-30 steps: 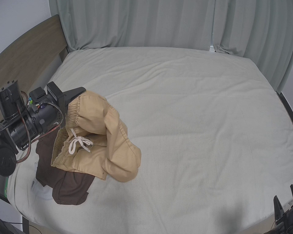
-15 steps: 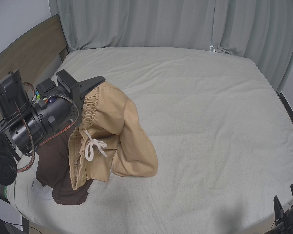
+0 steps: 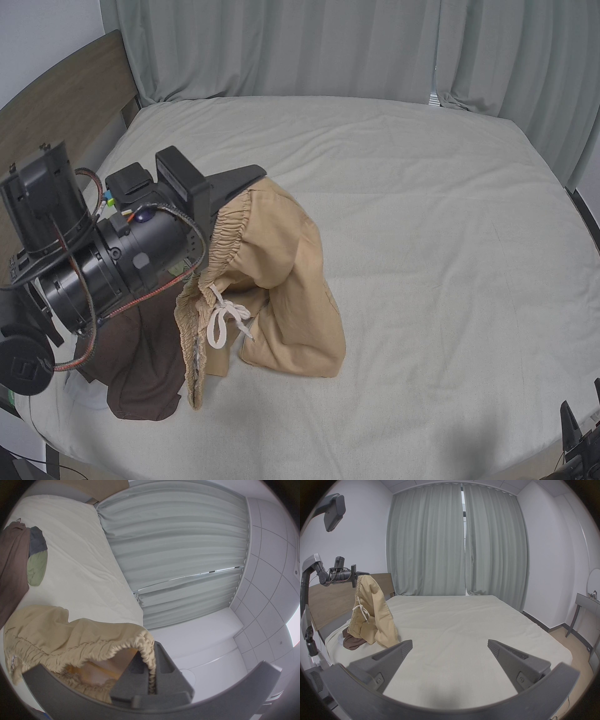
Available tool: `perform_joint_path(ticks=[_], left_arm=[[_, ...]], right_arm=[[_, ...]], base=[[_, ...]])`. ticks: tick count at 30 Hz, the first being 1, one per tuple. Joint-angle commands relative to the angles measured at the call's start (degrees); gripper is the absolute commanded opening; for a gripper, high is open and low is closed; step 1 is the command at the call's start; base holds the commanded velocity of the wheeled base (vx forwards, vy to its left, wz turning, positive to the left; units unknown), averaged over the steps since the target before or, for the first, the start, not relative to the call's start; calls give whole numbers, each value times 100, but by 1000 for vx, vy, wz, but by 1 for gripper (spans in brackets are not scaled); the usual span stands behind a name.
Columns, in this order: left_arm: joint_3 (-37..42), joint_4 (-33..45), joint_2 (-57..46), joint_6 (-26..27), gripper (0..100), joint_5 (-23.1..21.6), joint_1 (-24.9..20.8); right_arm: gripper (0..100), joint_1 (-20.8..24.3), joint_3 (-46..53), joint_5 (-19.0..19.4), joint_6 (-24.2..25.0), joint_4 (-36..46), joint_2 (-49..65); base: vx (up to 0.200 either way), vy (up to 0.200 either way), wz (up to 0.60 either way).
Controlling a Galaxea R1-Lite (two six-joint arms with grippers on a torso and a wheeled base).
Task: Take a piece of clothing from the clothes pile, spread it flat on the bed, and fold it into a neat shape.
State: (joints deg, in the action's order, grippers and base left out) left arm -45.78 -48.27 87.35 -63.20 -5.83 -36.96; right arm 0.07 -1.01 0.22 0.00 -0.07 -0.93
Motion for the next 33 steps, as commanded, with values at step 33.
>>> perform_joint_path(ticks=[33], left_arm=[[-1891,20,2208,-26,0,-630,-1428]], right_arm=[[100,1,101,4,0,-1,93]], base=[[0,0,0]])
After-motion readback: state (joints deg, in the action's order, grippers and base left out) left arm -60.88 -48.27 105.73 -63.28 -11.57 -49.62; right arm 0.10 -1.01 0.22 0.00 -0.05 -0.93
